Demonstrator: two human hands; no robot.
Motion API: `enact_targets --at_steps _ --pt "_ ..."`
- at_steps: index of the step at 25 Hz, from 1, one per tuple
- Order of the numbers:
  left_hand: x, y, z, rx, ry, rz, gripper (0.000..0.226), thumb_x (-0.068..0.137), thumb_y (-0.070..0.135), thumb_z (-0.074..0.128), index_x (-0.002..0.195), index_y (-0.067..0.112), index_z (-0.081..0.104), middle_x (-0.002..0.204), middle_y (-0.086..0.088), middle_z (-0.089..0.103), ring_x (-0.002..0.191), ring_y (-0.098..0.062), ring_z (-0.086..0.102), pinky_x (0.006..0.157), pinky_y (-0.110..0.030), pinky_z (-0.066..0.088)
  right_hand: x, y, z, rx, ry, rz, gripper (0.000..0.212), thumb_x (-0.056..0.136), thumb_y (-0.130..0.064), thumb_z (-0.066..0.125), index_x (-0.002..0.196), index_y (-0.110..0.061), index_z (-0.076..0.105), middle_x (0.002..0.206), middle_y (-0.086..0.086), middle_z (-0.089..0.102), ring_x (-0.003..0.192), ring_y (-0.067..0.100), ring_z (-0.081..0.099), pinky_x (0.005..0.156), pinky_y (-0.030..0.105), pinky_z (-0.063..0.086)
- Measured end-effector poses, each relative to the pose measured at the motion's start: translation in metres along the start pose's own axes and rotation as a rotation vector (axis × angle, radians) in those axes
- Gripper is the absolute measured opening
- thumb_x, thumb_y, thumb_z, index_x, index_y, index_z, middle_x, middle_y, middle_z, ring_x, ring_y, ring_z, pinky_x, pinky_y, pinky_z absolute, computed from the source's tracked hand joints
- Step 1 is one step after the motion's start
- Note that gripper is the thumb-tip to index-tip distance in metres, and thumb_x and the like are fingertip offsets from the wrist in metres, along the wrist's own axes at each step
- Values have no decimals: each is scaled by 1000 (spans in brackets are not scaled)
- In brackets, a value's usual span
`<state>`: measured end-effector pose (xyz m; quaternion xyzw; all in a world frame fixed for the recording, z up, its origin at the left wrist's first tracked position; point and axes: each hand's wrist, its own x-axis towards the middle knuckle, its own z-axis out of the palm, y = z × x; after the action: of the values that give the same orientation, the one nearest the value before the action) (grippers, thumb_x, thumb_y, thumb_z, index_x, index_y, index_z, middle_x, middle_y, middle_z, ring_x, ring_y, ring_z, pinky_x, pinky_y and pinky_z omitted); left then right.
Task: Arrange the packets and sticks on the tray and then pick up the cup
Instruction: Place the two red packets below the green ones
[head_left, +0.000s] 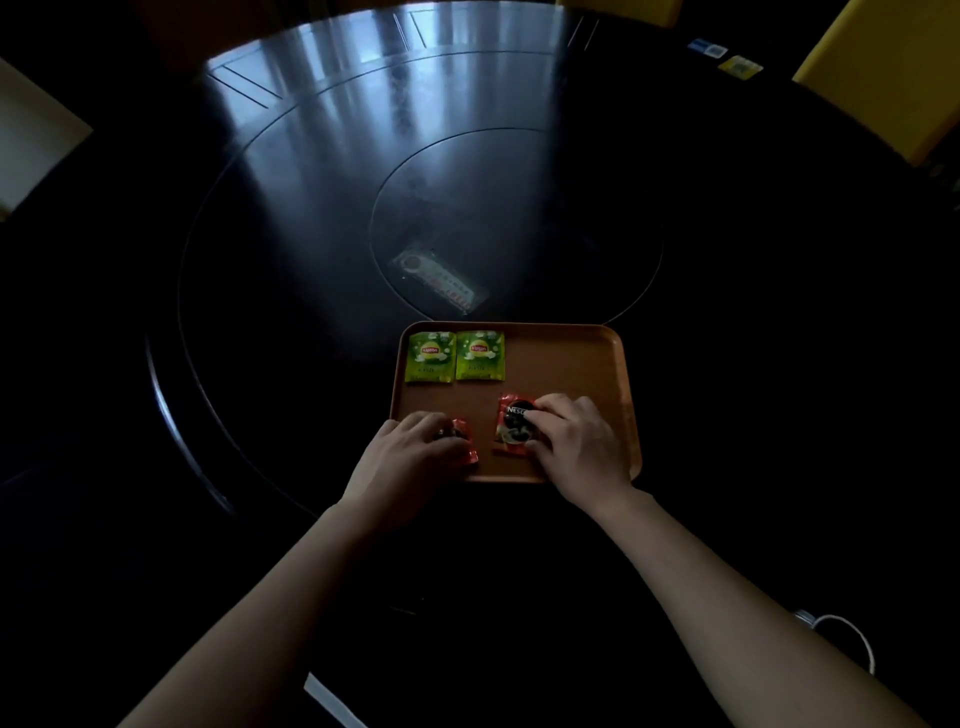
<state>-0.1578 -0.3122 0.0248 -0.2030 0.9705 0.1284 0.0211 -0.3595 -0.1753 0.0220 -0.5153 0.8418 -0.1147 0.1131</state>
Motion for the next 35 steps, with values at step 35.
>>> enact_targets --at_steps 35 --pt "8 -9 7 38 110 -244 47 86 55 44 119 28 63 132 -11 60 119 -30 56 92 -45 43 22 -43 16 60 27 8 36 84 -31 69 118 -22 63 128 -1 55 111 26 46 85 42 47"
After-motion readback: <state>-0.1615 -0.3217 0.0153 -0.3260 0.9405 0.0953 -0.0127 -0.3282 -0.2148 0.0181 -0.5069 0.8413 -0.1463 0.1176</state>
